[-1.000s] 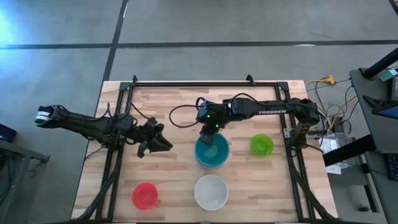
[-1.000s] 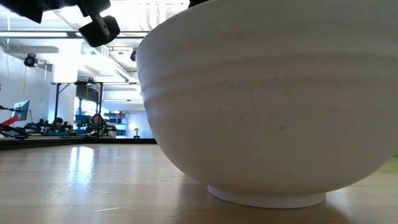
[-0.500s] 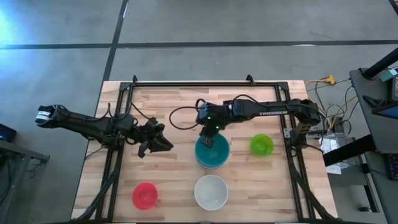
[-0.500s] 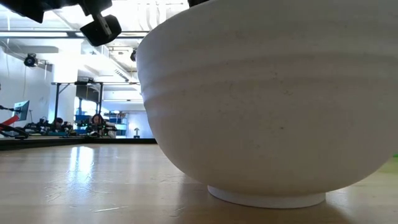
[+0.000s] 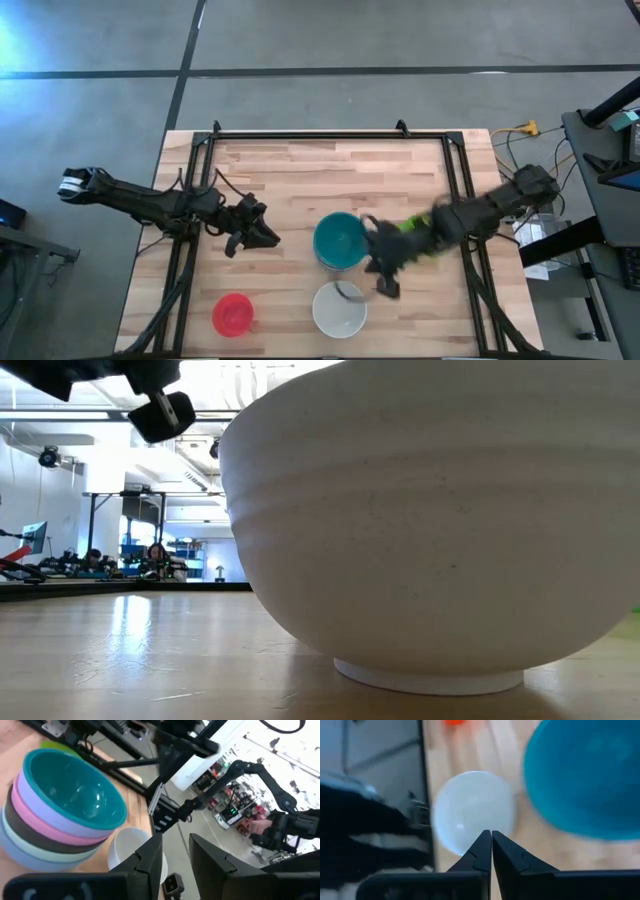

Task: Nest bowls inside each other
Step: Stack the white bowl on top of the light gray bowl

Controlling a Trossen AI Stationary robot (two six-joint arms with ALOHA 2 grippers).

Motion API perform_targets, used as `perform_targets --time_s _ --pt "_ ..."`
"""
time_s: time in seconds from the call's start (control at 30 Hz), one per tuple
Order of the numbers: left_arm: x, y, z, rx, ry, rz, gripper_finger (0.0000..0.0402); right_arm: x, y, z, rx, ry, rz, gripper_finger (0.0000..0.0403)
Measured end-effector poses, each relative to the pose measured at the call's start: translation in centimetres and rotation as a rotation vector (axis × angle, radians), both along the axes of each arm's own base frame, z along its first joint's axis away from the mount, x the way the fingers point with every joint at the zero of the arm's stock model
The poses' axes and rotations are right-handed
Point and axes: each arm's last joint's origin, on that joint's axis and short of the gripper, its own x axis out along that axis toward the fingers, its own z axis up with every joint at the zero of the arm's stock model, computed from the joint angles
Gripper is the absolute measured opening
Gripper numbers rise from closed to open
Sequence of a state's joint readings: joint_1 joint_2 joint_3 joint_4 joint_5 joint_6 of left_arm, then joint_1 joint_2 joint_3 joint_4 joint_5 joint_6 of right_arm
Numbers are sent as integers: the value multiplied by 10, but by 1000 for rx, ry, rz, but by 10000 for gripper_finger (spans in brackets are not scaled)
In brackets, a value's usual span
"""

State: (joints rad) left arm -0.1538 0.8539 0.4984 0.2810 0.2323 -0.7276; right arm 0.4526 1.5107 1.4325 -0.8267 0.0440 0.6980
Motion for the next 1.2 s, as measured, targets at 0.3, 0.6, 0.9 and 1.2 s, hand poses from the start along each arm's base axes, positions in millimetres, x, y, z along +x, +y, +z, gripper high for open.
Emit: perform_targets --time_s 0.3,0.6,0.9,1.2 --pt "15 -7 -21 36 105 -177 81 -17 55 -69 335 25 -458 23" --pt "30 -23 -51 55 251 -291 81 1 73 -113 409 200 -639 101" --pt "32 -30 -56 53 266 -341 81 8 77 -124 425 246 -731 138" --pt "26 -29 -43 64 195 -347 81 2 73 -127 361 292 -765 127"
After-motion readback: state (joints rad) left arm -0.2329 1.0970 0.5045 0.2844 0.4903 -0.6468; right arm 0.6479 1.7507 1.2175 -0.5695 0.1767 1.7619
